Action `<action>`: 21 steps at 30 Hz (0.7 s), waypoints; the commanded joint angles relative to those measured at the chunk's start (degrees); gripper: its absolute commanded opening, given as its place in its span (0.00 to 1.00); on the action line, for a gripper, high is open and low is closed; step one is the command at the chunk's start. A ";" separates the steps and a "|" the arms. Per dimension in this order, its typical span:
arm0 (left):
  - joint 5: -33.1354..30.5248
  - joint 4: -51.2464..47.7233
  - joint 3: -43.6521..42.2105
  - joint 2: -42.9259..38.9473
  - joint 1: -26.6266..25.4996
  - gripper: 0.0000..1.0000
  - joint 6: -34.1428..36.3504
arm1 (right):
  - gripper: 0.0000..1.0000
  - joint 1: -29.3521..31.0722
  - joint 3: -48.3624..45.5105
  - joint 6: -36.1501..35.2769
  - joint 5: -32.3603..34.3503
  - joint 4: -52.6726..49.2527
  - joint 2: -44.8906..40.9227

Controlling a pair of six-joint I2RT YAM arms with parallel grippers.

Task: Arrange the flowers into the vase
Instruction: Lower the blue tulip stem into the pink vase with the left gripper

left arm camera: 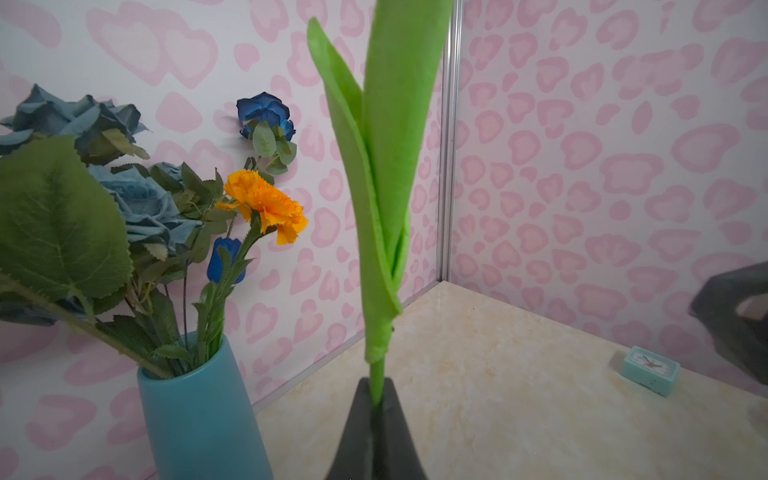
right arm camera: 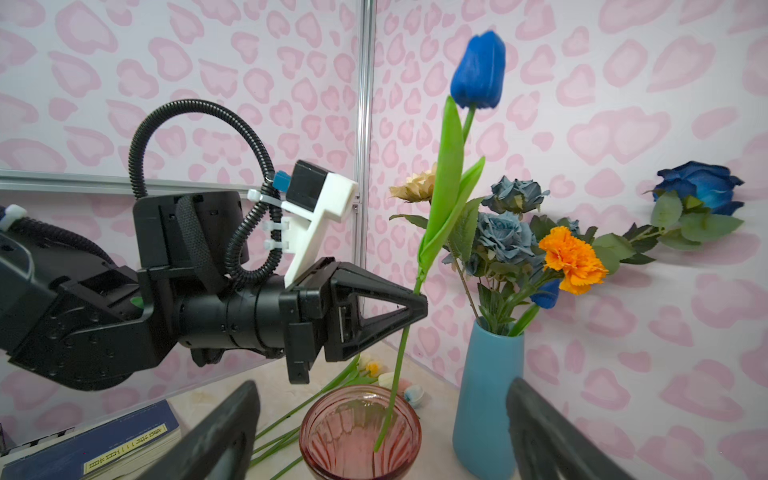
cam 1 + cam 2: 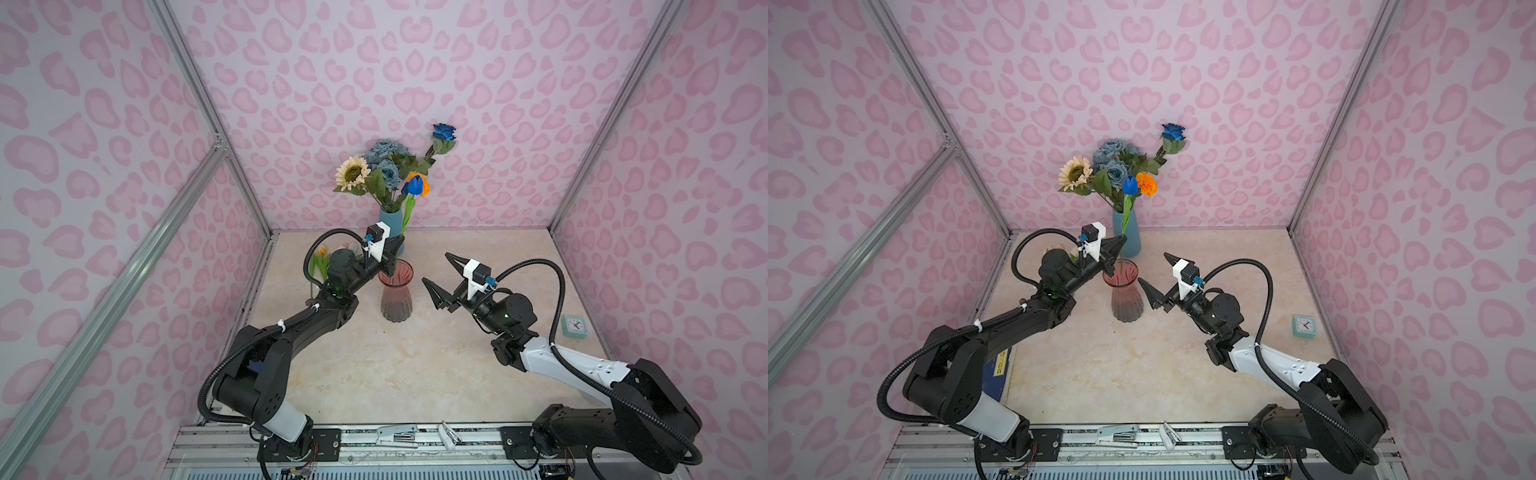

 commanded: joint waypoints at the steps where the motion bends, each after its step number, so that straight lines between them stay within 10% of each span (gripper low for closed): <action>1: -2.33 7.35 -0.18 2.28 -0.04 0.03 -0.44 | 0.92 -0.33 -0.54 -1.03 0.37 0.50 -0.46; 21: -6.54 11.75 -10.34 -1.80 -1.99 0.19 -1.40 | 0.92 -1.01 -0.32 -1.00 -0.07 1.59 1.35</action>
